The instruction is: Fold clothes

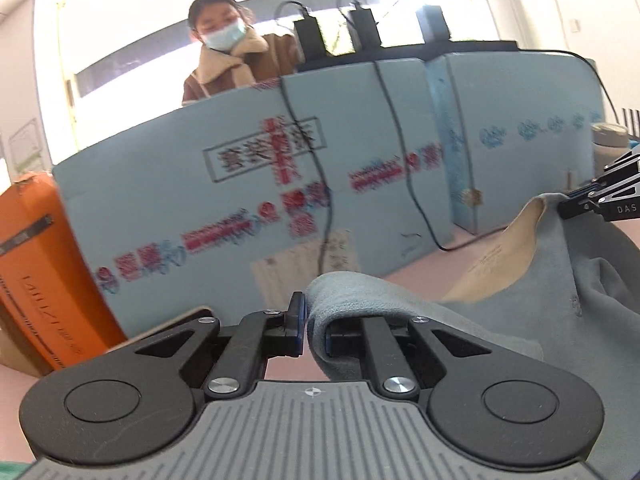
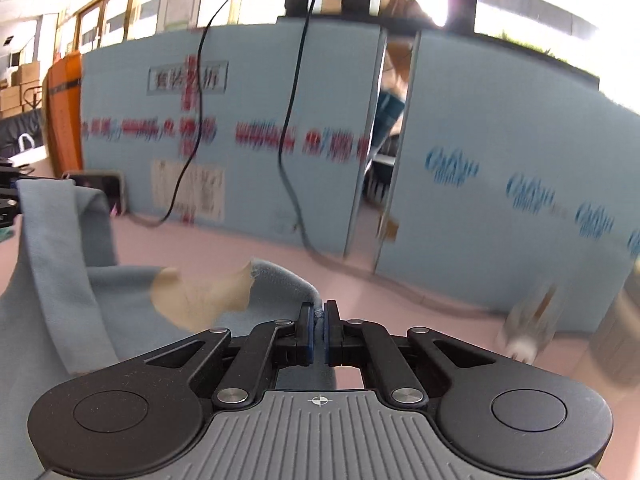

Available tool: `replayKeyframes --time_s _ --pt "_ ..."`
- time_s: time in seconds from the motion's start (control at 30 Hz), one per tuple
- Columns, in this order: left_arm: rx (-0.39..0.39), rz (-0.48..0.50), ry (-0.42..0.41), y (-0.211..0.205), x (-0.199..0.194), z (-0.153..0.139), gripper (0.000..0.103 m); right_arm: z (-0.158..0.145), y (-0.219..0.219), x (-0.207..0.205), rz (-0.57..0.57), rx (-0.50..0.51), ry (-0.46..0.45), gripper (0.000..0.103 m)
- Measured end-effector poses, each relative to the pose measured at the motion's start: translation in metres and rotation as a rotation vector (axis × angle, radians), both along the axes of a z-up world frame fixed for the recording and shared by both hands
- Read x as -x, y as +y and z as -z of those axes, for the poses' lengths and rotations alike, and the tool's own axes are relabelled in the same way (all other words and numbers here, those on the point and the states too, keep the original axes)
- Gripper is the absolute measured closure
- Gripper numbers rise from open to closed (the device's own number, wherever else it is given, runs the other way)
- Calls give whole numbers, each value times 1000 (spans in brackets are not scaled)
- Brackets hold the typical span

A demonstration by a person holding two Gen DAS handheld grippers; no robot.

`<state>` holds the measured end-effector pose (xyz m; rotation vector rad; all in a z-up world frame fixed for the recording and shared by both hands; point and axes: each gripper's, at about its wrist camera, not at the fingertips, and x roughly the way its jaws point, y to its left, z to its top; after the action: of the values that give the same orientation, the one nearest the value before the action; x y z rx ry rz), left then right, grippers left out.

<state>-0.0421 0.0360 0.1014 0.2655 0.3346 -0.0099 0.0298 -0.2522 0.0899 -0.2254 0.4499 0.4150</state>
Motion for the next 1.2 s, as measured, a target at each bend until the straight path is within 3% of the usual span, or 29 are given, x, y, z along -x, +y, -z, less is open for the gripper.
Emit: replayKeyframes --time_s 0.17,0.33,0.4,0.5,0.73,0.87,1.03,1.2 --pt "-40 -45 81 8 -11 29 88 5 16 -18 34 16 12 96" --pt "-42 -69 168 18 -12 57 77 26 16 -20 84 55 81 77" --pt "-46 -73 181 21 -10 61 68 28 9 -17 107 52 87 69" --pt "-39 -64 181 24 -2 62 63 28 -10 -8 137 23 105 59" --pt "-35 -55 175 25 10 59 56 35 -57 28 171 -50 200 59" --pt "-27 -39 178 25 22 58 45 37 -94 66 163 -119 277 59" --pt "6 -13 195 22 42 58 42 35 -129 123 168 -188 304 59" --pt "29 50 182 6 69 52 34 33 -134 167 137 -240 311 59"
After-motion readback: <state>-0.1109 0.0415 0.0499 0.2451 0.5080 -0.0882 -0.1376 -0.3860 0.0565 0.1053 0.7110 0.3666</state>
